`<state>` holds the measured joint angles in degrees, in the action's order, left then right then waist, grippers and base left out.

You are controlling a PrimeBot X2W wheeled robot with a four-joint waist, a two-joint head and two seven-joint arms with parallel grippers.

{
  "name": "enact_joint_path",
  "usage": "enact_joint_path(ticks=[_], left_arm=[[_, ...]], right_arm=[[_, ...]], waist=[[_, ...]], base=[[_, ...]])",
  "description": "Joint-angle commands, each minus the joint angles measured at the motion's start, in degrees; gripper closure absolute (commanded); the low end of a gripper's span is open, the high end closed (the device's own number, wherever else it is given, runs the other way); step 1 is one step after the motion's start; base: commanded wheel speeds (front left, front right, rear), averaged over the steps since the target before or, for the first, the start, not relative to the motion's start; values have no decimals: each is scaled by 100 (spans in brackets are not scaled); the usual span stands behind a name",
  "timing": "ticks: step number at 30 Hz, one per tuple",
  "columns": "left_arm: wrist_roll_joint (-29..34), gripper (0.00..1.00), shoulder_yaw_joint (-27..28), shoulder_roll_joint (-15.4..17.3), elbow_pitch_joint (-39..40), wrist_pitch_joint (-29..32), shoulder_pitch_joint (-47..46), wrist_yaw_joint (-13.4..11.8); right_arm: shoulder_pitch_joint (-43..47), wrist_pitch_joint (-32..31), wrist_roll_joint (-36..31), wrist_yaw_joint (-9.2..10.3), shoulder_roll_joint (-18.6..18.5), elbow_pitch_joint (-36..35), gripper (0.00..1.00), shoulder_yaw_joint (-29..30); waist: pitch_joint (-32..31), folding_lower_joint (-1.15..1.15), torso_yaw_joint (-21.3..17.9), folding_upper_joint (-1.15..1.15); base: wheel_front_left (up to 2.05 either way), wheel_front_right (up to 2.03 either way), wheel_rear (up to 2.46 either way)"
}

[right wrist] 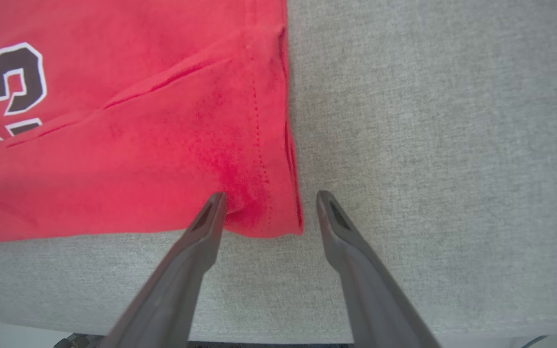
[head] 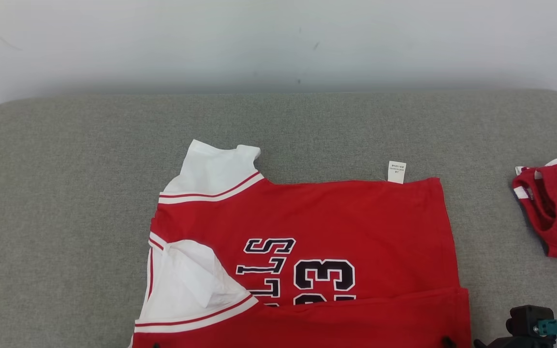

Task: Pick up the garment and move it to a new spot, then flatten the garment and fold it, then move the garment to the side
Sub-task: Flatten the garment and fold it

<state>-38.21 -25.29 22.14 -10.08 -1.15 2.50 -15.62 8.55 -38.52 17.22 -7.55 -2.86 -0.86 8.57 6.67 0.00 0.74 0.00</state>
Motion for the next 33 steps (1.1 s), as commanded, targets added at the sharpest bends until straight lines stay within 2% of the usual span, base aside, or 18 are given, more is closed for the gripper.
enact_joint_path(ticks=[1,11,15,19,24,28,33], left_arm=[[0,0,24,-25,-61,-74,34,9],[-45,0,277,94,-186,-428,39,-67],[102,0,404,138,95,-818,-111,-102],[233,0,443,106,293,-1071,-349,-60],[397,0,301,80,299,-1114,-766,69],[443,0,185,38,164,-987,-1116,209],[433,0,27,30,-346,-683,-1993,589]], right_arm=[[-19,64,-33,12,-5,39,0,23],[-274,656,-226,12,-6,-71,0,302],[-479,1289,-257,12,-2,-153,0,457],[-660,1835,-284,12,-3,-95,0,354],[-911,2417,-386,12,-4,5,0,99],[-1101,2567,-426,12,-3,98,0,-118],[-1450,2560,-543,12,-4,160,0,-502]], waist=[[-16,0,0,0],[-152,0,-4,0],[-229,0,-12,0],[-263,0,-24,0],[-275,0,-77,0],[-227,0,-129,0],[41,0,-277,0]], base=[[0,0,0],[0,0,0],[0,0,0],[0,0,0],[0,0,0],[0,0,0],[0,0,0]])
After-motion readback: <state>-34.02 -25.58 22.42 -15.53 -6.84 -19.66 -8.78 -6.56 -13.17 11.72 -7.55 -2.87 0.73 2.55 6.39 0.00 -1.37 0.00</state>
